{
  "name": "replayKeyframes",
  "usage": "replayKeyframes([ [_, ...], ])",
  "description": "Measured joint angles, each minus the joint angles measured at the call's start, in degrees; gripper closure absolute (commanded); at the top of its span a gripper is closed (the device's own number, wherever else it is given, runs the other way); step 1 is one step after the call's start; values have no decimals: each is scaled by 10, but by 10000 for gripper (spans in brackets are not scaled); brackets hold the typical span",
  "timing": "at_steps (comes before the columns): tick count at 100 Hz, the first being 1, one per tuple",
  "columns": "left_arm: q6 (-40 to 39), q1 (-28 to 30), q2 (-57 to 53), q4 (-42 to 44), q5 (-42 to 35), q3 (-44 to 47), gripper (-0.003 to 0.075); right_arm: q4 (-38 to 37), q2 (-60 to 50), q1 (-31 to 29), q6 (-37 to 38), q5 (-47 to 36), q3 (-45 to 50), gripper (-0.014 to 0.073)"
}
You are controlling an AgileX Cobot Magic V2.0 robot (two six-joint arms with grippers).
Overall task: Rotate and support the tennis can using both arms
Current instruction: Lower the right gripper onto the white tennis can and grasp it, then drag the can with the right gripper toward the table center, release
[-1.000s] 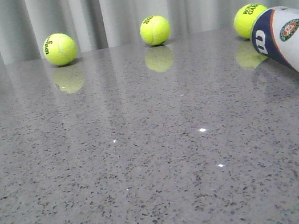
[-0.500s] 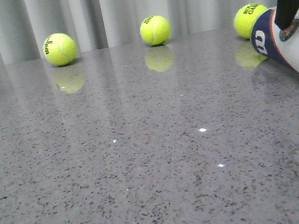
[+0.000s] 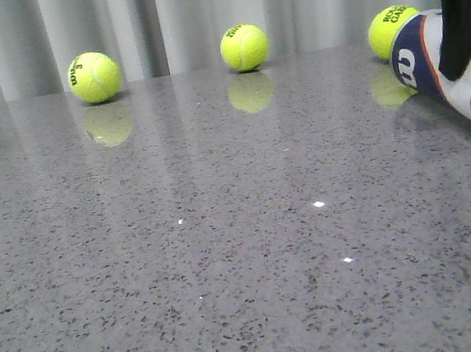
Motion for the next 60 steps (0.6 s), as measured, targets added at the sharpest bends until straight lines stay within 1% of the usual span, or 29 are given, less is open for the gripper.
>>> replayKeyframes([
  [17,0,0,0,0,0,0,741,-34,0,39,-17,37,-54,295],
  [23,0,0,0,0,0,0,741,-45,1,58,-36,51,-79,295],
  [31,0,0,0,0,0,0,741,-52,10,88,-80,65,-117,292],
  [45,0,0,0,0,0,0,741,-53,37,142,-202,84,-169,277],
  [60,0,0,0,0,0,0,741,-53,68,196,-363,84,-198,260],
])
